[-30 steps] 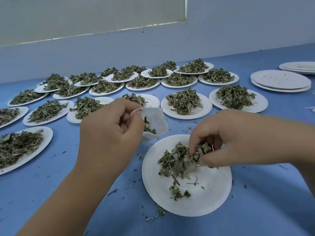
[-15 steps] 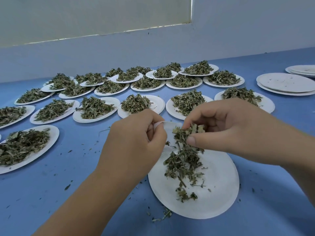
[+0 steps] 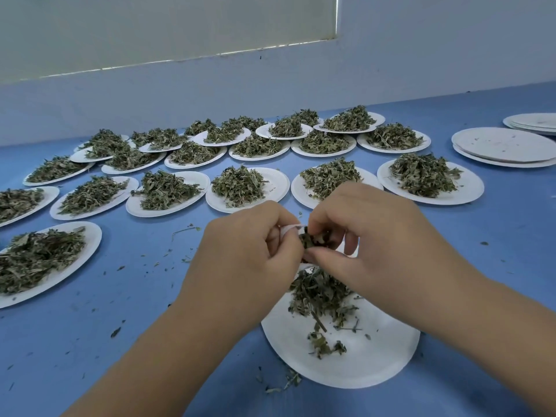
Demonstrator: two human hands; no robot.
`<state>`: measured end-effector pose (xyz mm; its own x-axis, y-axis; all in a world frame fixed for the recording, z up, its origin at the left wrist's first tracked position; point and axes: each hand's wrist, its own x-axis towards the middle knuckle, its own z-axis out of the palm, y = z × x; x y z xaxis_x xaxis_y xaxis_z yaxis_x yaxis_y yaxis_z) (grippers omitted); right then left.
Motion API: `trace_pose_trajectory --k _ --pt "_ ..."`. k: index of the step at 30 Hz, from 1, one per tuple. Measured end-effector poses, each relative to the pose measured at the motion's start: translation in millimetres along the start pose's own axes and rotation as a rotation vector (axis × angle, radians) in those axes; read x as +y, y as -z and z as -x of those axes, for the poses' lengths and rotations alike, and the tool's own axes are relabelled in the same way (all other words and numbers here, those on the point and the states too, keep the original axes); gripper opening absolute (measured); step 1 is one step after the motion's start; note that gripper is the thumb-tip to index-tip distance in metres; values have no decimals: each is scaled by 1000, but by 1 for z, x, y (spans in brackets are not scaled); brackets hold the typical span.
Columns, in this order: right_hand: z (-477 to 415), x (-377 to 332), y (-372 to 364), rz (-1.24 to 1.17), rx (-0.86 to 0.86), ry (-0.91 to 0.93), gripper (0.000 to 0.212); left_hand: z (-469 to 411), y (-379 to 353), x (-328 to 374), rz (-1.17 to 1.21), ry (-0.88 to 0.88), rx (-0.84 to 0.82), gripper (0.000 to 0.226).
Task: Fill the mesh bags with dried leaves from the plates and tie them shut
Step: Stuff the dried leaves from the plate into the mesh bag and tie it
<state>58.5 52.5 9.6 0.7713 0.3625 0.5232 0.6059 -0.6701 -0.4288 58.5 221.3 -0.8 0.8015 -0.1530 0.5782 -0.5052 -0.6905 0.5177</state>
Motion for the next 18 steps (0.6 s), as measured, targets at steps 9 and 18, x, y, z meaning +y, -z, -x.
trace_pose_trajectory --k 9,18 --pt "2 -4 -2 66 6 134 5 -1 -2 2 73 43 12 14" --pt "4 -8 -5 22 81 218 12 -1 -1 2 115 44 -12 15"
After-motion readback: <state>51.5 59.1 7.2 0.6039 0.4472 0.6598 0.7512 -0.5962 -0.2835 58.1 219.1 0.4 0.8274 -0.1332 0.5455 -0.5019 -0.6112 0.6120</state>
